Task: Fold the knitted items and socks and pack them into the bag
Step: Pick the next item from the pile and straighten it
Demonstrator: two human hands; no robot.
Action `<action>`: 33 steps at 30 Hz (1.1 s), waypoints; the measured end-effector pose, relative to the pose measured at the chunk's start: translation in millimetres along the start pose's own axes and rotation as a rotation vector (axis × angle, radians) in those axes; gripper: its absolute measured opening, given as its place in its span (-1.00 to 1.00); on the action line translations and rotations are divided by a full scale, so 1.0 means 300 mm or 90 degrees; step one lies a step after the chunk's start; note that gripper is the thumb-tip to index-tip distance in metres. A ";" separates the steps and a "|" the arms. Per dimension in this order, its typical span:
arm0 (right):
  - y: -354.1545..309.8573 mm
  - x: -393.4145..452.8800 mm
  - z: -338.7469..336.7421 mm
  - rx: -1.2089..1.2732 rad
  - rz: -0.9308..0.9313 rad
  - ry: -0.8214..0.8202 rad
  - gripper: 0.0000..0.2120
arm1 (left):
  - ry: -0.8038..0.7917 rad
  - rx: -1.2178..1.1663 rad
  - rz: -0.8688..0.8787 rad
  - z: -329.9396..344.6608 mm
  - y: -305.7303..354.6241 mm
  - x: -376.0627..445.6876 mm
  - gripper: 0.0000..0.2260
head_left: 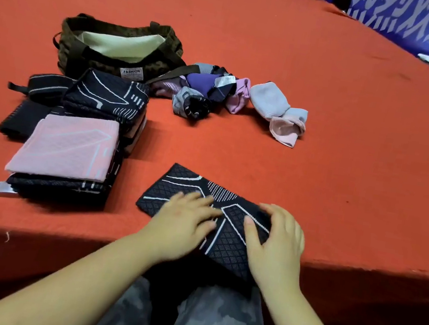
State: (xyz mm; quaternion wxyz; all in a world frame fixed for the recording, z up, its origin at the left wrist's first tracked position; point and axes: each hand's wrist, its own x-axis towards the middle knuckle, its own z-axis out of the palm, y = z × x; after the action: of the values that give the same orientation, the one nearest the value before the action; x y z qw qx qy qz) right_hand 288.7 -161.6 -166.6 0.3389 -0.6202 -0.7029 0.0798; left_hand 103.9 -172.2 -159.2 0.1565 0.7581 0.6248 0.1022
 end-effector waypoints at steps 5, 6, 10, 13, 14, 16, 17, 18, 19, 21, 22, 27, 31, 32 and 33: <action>0.017 0.053 0.010 -0.082 0.106 -0.126 -0.50 | 0.137 0.006 -0.252 -0.054 -0.156 0.005 -0.66; 0.017 0.066 0.008 -0.088 0.119 -0.127 -0.48 | 0.145 -0.033 -0.273 -0.066 -0.170 0.003 -0.67; 0.000 0.126 -0.004 0.025 0.112 -0.134 -0.55 | 0.135 -0.173 -0.319 -0.094 -0.187 0.013 -0.61; -0.026 0.225 -0.016 0.077 0.062 -0.113 -0.58 | 0.132 -0.224 -0.371 -0.097 -0.172 0.016 -0.46; -0.035 0.266 -0.019 0.089 0.052 -0.095 -0.58 | 0.134 -0.254 -0.385 -0.096 -0.162 0.015 -0.41; -0.062 0.329 -0.017 0.085 0.050 -0.067 -0.55 | 0.134 -0.317 -0.401 -0.085 -0.151 0.011 -0.35; -0.079 0.339 -0.006 0.054 0.040 -0.053 -0.53 | 0.128 -0.321 -0.409 -0.078 -0.148 0.007 -0.33; -0.101 0.334 0.010 0.021 0.014 -0.048 -0.50 | 0.122 -0.310 -0.418 -0.073 -0.149 0.003 -0.32; -0.126 0.313 0.035 0.001 -0.028 -0.063 -0.47 | 0.119 -0.296 -0.427 -0.071 -0.152 0.000 -0.32; -0.174 0.236 0.102 -0.002 -0.124 -0.180 -0.45 | 0.111 -0.288 -0.448 -0.076 -0.157 -0.004 -0.34; -0.189 0.194 0.136 -0.016 -0.150 -0.258 -0.46 | 0.102 -0.288 -0.456 -0.083 -0.157 -0.004 -0.39; -0.132 0.133 0.181 -0.198 -0.050 -0.349 -0.35 | 0.074 -0.456 -0.421 -0.130 -0.145 0.001 -0.94; -0.057 0.170 0.127 -0.232 0.059 -0.330 -0.29 | 0.050 -0.679 -0.407 -0.150 -0.118 0.021 -0.93; -0.053 0.173 0.118 -0.219 0.064 -0.328 -0.31 | 0.037 -0.742 -0.409 -0.157 -0.101 0.026 -0.92; -0.057 0.172 0.112 -0.185 0.066 -0.321 -0.33 | 0.018 -0.806 -0.413 -0.163 -0.084 0.030 -0.90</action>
State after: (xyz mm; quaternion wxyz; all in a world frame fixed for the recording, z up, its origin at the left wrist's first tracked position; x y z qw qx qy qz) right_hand 255.3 -107.1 -163.3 0.0563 -0.6580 -0.7363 0.1471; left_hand 65.5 -153.7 -123.4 0.5812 0.2956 0.6417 0.4037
